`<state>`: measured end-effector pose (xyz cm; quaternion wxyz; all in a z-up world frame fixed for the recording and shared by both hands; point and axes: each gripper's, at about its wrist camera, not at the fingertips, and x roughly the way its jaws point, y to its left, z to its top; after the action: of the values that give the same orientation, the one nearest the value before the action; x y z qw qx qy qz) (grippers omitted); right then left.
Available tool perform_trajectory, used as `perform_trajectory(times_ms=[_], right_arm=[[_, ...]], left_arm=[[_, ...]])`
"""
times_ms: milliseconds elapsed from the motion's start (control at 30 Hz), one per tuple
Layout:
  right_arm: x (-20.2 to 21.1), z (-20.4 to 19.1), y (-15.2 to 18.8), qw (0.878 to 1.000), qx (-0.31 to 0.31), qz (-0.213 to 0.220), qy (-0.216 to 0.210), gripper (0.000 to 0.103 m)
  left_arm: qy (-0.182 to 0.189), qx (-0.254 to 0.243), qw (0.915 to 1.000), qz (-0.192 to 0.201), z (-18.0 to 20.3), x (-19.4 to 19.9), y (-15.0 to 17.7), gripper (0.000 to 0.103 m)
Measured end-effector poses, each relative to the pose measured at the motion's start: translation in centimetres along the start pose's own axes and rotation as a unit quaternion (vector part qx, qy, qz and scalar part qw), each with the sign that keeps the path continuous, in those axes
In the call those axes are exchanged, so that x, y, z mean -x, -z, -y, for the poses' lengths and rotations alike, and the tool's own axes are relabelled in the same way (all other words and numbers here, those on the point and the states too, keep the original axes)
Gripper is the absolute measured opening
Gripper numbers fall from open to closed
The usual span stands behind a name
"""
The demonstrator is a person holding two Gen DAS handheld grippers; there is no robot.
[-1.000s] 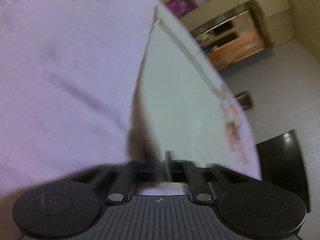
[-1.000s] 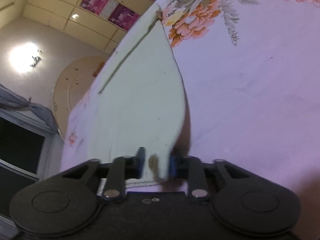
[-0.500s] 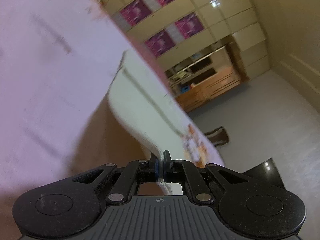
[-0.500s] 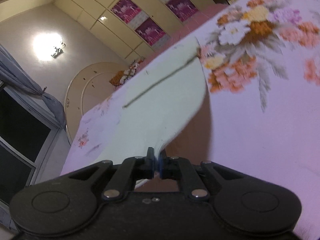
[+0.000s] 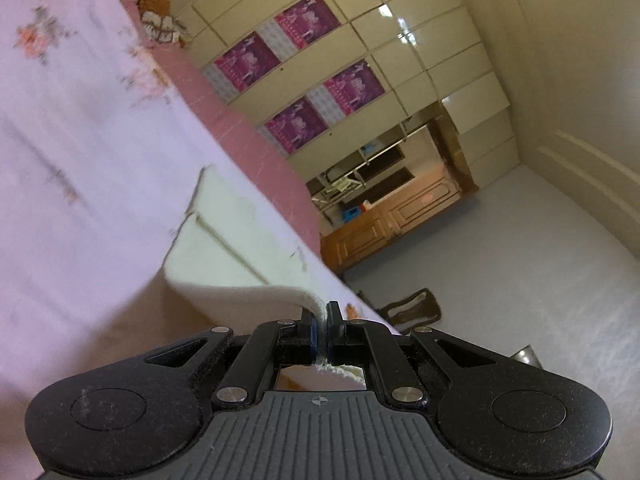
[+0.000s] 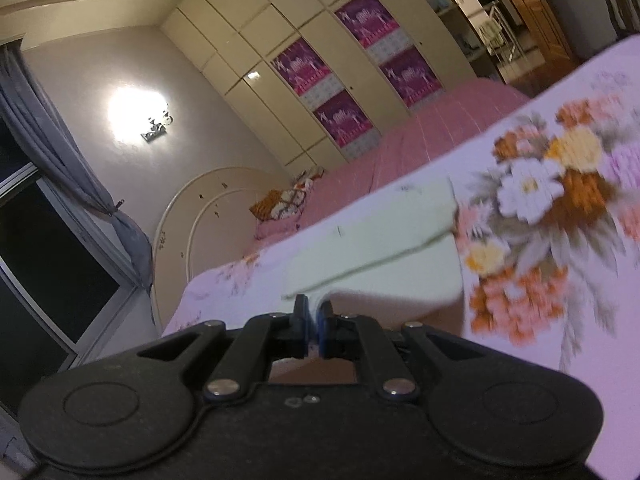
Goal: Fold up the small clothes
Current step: 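Grasp the hem end of the sweater strip with both grippers and lift, then fold the held hem over toward the collar with both grippers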
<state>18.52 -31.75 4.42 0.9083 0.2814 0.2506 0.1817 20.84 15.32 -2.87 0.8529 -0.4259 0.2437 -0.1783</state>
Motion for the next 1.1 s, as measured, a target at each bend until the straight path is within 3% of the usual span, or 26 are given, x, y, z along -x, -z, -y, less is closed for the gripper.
perform_trajectory(times_ms=[333,667,1100], right_arm=[[-3.0,-0.8,-4.6,1.0,0.016,0.017,0.001,0.005],[-8.3,2.3,-9.3,0.999,-0.015,0.038,0.023,0.005],[-21.2,8.6,-13.0,0.996,-0.055,-0.008,0.072,0.005]], left_arm=[[-0.002,-0.012,0.9998,0.016,2.0,-3.9,-4.0,0.004],[-0.004,-0.024,0.9997,0.009,3.2,-11.8,-8.5,0.004],[-0.054,0.0,0.9978,-0.039,-3.9,-25.8,-12.4,0.004]])
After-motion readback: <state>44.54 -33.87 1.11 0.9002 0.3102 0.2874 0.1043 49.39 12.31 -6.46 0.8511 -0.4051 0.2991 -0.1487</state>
